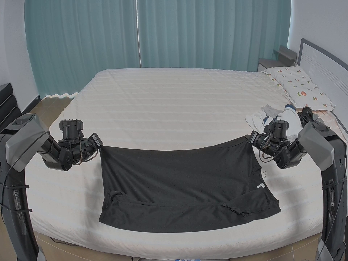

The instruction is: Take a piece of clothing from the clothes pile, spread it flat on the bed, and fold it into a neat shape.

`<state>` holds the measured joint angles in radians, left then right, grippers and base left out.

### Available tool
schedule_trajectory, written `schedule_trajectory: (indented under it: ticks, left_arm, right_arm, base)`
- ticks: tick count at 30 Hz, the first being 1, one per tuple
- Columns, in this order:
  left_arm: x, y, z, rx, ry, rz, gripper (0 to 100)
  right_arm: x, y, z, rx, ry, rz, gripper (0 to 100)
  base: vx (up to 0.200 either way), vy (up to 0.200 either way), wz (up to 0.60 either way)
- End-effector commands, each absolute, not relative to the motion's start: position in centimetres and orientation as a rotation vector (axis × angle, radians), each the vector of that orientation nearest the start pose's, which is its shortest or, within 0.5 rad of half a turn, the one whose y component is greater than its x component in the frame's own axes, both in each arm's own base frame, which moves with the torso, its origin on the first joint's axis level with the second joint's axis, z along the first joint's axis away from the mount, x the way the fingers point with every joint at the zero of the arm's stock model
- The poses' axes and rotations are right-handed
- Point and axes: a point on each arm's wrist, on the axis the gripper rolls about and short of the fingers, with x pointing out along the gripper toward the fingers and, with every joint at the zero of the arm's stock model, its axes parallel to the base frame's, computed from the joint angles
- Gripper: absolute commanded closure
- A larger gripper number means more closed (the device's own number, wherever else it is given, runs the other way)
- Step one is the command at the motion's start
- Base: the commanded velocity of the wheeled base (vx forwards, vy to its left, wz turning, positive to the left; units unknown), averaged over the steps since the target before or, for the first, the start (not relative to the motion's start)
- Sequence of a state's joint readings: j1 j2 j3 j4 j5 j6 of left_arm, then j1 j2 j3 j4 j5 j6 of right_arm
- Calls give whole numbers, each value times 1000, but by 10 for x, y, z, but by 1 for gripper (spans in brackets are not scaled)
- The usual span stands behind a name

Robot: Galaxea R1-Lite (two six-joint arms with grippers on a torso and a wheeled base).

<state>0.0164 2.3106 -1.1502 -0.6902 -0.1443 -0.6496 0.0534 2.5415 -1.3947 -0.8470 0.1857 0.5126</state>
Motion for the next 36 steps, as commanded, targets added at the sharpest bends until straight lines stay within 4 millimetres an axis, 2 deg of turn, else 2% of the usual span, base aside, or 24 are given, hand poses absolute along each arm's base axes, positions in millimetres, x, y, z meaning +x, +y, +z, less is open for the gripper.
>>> schedule_trajectory:
  ticks: [1,6,15,22,25,33,36]
  left_arm:
    - [431,5,45,-672,496,35,100]
    - [431,7,44,-673,497,37,100]
    - [432,6,39,-671,511,31,100]
    - [438,7,28,-655,513,29,100]
    - [446,7,19,-657,515,32,100]
    - [452,6,3,-655,536,39,100]
    - [455,6,-7,-657,546,44,100]
  right_arm:
    - [485,24,23,530,328,150,100]
    - [482,10,26,535,325,120,100]
    - [476,12,13,533,366,114,100]
    - [476,14,12,535,357,119,100]
    - [477,16,1,534,373,112,100]
    - [480,16,-8,541,382,100,100]
    - [481,18,-19,539,402,98,100]
  base:
    - [0,0,0]
    - [0,0,0]
    - [0,0,0]
    - [0,0,0]
    - [0,0,0]
    - [0,0,0]
    - [0,0,0]
